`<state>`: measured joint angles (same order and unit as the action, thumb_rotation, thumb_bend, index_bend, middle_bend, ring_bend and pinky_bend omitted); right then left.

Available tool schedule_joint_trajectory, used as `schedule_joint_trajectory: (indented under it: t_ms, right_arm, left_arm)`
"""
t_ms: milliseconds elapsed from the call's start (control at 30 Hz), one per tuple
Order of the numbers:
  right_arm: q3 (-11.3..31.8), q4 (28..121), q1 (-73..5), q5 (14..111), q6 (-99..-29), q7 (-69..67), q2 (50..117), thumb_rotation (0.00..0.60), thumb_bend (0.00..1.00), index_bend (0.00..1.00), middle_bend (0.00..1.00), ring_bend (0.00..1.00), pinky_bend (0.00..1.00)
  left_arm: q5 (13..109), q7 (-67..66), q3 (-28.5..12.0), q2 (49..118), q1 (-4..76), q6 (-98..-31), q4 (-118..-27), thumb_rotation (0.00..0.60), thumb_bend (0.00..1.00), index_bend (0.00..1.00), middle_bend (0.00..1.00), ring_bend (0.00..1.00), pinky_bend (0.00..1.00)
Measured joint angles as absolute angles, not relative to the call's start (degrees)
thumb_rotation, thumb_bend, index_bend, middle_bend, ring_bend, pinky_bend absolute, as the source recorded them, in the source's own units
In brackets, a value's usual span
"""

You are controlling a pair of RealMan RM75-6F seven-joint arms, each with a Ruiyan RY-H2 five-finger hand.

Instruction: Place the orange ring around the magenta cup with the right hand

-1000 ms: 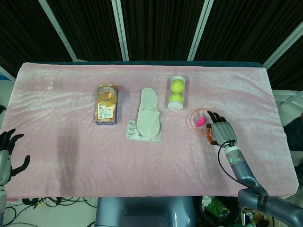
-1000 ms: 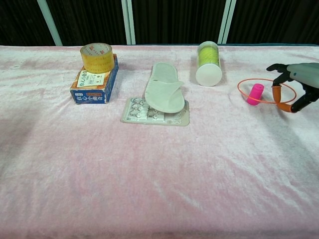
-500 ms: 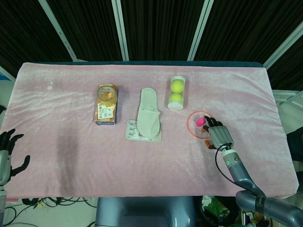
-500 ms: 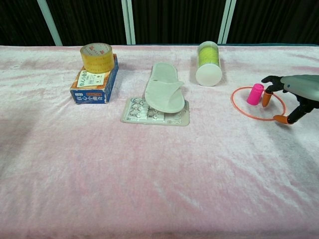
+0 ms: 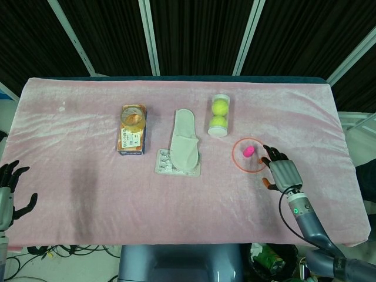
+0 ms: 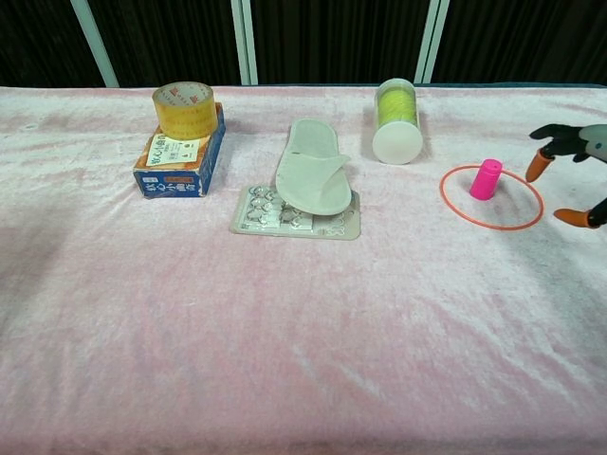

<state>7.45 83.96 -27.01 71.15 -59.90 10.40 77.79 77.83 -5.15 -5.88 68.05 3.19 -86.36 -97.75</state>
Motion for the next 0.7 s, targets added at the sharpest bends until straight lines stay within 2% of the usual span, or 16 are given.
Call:
schedule_joint_trajectory:
  t_ms: [67,167,467,700]
  right_arm:
    - [6.3,87.0,-25.0,72.8,-62.5,9.9,75.4,0.6,0.27,0.12,0.0,0.0,0.16]
    - [4.4,89.8,-21.9,75.8,-67.3,8.5,73.2,0.6,0.26,0.02,0.0,0.0,0.16]
    - [-0.8,89.0,-10.5,86.0,-86.2,5.7,73.2,0.6,0.21,0.0,0.0,0.0,0.16]
    - [-0.9,82.9,-6.4,86.8,-91.3,5.6,75.8,0.6,0.21,0.0,0.0,0.0,0.16]
  left_arm:
    - [77.9,-5.1,-5.9,68.1,3.2,-86.4,-97.8,0.6,0.36,0.2,0.06,0.0,0.0]
    - [78.0,-5.2,-5.9,68.1,3.2,-86.5,-97.8,0.6,0.36,0.2,0.06,0.0,0.0]
    - [78.7,-5.6,-5.4,68.2,3.0,-86.8,-97.8,0.6,0.36,0.2,0.06,0.0,0.0]
    - [79.8,-6.3,-4.6,68.2,2.6,-87.5,-97.9,0.6,0.36,0.19,0.06,0.0,0.0]
